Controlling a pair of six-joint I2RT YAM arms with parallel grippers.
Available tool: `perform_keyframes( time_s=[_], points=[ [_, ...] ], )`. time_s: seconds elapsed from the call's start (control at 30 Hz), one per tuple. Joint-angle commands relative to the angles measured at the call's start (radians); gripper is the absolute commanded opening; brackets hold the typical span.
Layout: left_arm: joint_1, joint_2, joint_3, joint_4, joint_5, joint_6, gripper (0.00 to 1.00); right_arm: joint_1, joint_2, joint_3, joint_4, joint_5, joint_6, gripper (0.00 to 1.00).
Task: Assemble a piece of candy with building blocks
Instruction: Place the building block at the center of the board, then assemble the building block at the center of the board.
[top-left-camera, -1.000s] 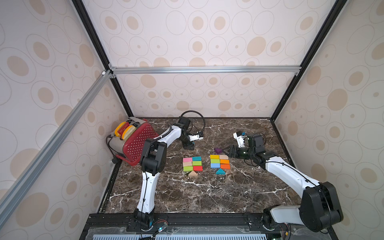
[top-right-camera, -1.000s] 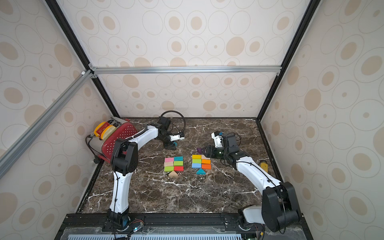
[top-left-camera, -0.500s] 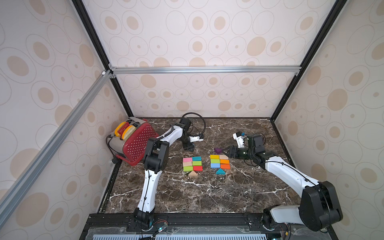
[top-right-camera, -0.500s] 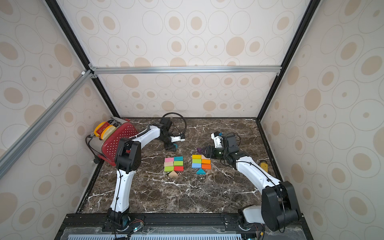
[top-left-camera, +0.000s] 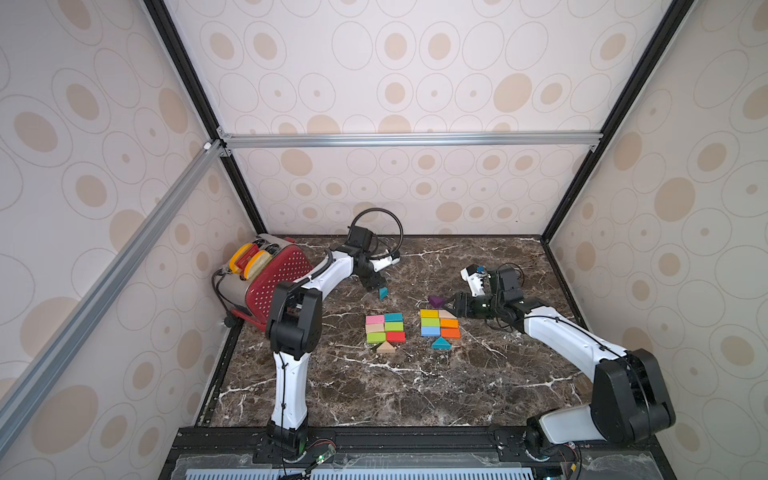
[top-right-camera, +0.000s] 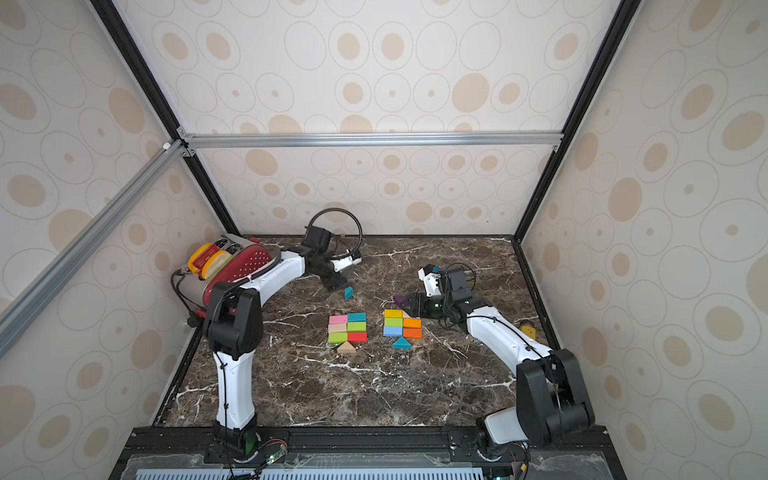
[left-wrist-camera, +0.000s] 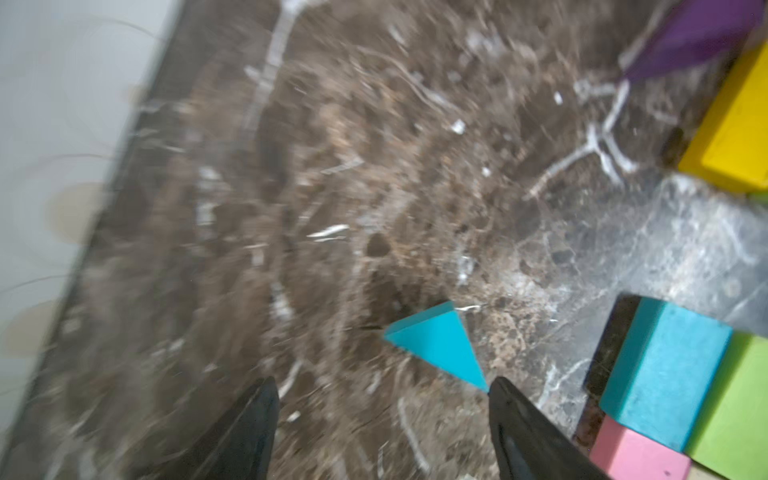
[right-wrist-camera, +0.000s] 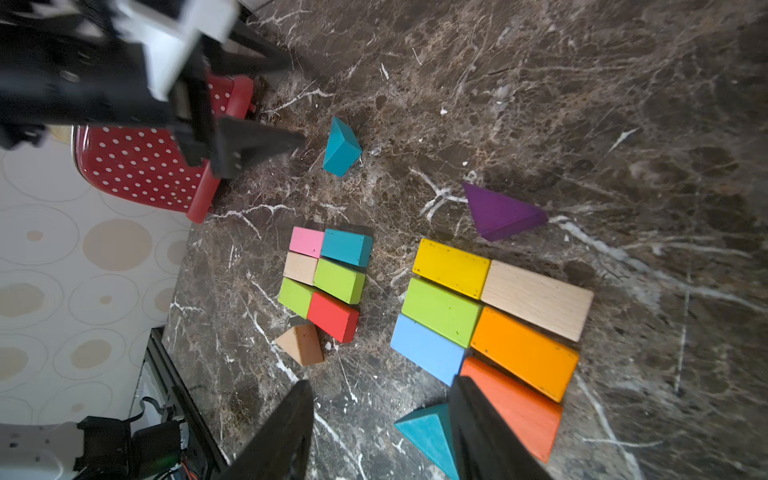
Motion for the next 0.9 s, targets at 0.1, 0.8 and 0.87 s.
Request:
perform_keyframes(
  time_s=[0.1, 0.8, 0.87],
  points=[
    [0.012, -0.373, -0.081, 0.049, -0.239, -0.521, 0.77, 0.14, 0.18, 0.277, -0.122, 0.144, -0.177, 0.49],
    [0.012, -1.172, -0.835, -0.033, -0.114, -0.824, 0.64, 0.283, 1.116, 1.476, -0.538, 0.281, -0.353, 0.6],
    [0.012, -1.194, -0.854, -0.033, -0.112, -0.818, 0.64, 0.298, 1.165, 1.555, -0.543, 0.292, -0.346, 0.61]
  ],
)
